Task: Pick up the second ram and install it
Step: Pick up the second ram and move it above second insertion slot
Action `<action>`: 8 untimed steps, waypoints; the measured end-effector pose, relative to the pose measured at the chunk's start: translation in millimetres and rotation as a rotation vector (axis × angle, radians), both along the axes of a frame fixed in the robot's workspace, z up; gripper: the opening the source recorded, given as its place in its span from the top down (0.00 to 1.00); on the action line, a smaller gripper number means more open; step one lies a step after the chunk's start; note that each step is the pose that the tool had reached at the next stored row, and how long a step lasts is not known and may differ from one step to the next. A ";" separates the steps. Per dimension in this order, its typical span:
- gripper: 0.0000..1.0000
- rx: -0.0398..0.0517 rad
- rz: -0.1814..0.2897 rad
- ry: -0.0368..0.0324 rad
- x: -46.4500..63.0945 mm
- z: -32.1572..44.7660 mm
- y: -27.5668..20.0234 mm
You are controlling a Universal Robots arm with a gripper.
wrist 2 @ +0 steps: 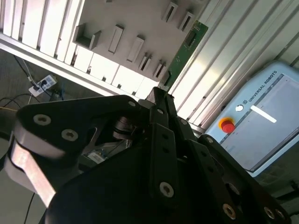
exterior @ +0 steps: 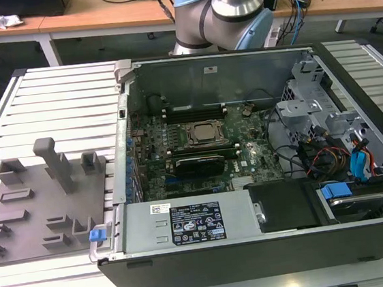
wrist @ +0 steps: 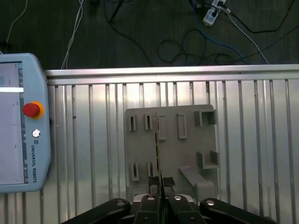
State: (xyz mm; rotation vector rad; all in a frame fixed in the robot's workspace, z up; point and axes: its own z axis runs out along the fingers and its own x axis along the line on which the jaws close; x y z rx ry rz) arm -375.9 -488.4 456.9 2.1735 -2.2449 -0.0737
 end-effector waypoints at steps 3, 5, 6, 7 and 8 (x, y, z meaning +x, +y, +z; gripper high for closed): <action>0.87 0.0000 0.000 0.0005 1.1 0.2 13.7; 0.87 0.0000 0.000 0.0008 2.0 0.3 25.8; 0.87 0.0001 0.000 0.0007 2.4 0.2 33.0; 0.87 0.0000 0.000 0.0010 2.5 0.3 36.2; 0.87 -0.0001 0.000 0.0011 2.6 0.4 38.9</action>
